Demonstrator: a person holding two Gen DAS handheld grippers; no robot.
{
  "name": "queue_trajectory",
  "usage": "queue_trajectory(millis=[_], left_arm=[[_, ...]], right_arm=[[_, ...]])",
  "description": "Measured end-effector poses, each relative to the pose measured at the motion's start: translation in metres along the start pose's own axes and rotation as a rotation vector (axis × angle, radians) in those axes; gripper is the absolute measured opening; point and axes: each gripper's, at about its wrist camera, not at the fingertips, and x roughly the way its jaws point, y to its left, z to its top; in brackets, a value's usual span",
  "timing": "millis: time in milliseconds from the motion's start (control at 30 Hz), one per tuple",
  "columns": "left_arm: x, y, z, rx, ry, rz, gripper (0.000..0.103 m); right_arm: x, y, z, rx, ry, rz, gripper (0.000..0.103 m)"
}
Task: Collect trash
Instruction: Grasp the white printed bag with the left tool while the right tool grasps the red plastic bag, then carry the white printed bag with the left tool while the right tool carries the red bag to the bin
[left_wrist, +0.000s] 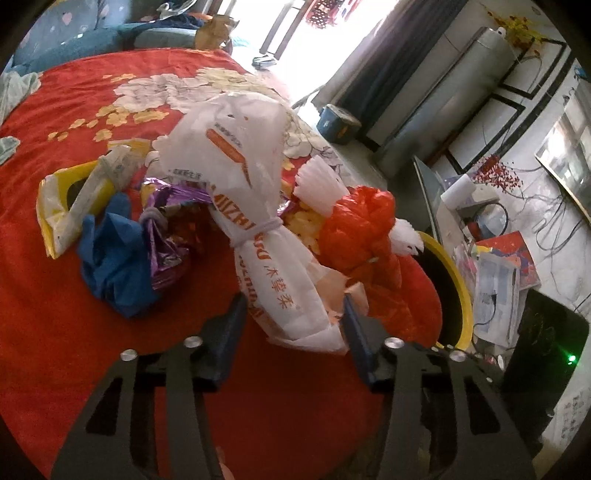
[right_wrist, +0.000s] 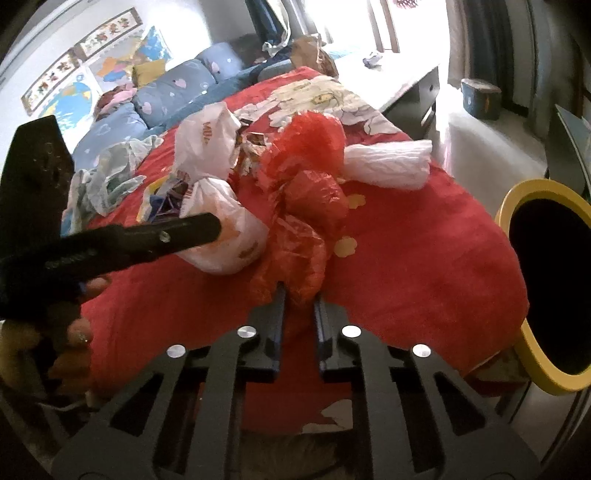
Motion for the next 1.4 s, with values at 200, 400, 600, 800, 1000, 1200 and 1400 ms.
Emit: queue_trajectory(millis=[200, 400, 600, 800, 1000, 1200, 1400], left_arm=[[-0.004, -0.005, 0.001, 0.036, -0.023, 0.021, 0.033], [-0.025, -0.006, 0.010, 0.046, -0.099, 0.024, 0.022], [-0.049, -0.010, 0.017, 0.061, -0.175, 0.025, 0.021], [-0.066, -0.017, 0.021, 0.077, -0.219, 0.020, 0.020], [-0.073, -0.027, 0.023, 0.097, -0.239, 0.003, 0.020], [-0.079, -0.044, 0.022, 0.137, -0.257, -0.010, 0.020], [-0.083, -0.061, 0.022, 0.175, -0.265, -0.026, 0.020]], right_arm=[[-0.009, 0.005, 0.003, -0.029, -0.021, -0.003, 0.005], [-0.022, 0.012, 0.008, -0.064, -0.059, 0.005, 0.004], [-0.040, 0.024, 0.012, -0.117, -0.116, 0.010, 0.004], [-0.057, 0.025, 0.015, -0.134, -0.170, -0.001, 0.004], [-0.070, 0.018, 0.018, -0.116, -0.212, -0.021, 0.004], [-0.081, 0.008, 0.023, -0.090, -0.245, -0.042, 0.004], [-0.095, -0.010, 0.028, -0.054, -0.285, -0.070, 0.004]])
